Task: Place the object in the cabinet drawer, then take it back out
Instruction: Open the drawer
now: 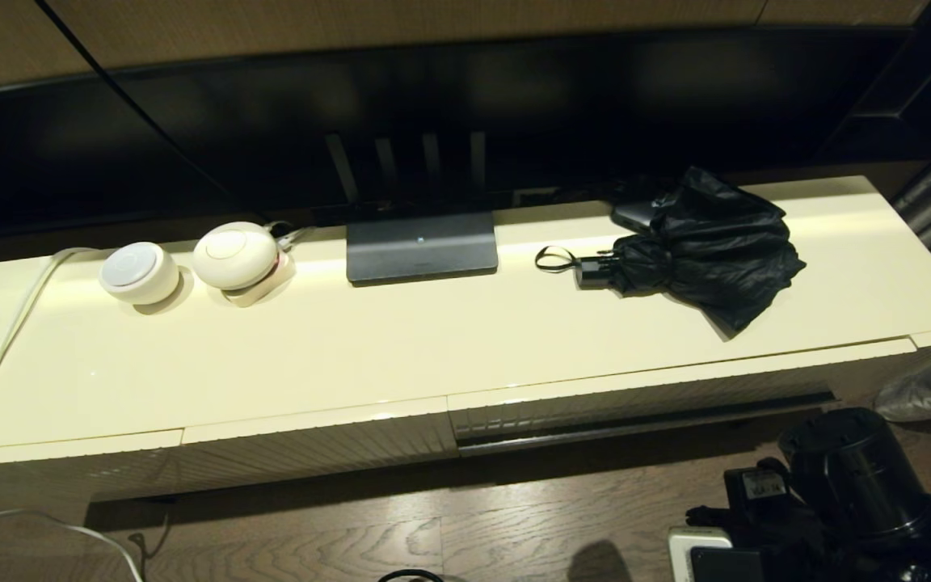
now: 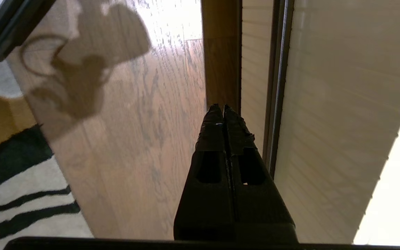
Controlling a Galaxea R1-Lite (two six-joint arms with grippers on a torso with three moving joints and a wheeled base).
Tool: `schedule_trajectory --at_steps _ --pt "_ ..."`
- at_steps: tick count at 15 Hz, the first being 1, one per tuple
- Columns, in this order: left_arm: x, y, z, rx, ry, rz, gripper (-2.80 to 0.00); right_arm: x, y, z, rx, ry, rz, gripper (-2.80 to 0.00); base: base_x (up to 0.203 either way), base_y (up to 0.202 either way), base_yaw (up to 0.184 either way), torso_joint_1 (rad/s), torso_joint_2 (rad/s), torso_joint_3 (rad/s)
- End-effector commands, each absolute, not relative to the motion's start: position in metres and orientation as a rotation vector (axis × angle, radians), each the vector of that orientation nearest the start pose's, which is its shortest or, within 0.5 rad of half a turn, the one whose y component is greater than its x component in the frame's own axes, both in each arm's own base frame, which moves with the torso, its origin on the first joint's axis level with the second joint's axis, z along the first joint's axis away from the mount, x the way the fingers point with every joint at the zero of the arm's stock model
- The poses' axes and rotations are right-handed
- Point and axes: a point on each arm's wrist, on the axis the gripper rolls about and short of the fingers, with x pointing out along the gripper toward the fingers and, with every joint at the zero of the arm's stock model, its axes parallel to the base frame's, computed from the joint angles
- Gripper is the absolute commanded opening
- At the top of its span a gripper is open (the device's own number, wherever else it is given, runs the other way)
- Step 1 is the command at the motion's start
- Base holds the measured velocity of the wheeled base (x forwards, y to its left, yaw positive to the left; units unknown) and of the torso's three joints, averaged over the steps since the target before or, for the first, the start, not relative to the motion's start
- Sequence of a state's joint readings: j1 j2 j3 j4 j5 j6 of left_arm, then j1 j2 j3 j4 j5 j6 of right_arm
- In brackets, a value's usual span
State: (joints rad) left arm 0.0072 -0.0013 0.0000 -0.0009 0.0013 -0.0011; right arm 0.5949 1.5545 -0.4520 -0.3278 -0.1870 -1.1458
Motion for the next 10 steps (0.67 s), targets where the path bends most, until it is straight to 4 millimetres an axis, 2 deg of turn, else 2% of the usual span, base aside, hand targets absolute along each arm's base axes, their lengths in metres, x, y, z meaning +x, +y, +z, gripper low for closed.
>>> schedule_trajectory --at_steps 1,5,10 --pt "-0.023 0.0 0.075 -0.002 0.003 0.009 -2.8 0.185 0.12 0.086 -1.397 0.491 0.816 -2.8 0.0 0.0 0.0 0.0 0.0 0.0" --pt "-0.023 0.0 0.075 -0.002 0.001 0.009 -2.8 0.195 0.126 0.066 -1.404 0.509 0.825 -2.8 0.0 0.0 0.0 0.0 0.0 0.0" --pt "-0.023 0.0 0.075 -0.002 0.002 0.009 -2.8 0.199 0.126 0.057 -1.424 0.534 0.838 -2.8 0.0 0.0 0.0 0.0 0.0 0.0"
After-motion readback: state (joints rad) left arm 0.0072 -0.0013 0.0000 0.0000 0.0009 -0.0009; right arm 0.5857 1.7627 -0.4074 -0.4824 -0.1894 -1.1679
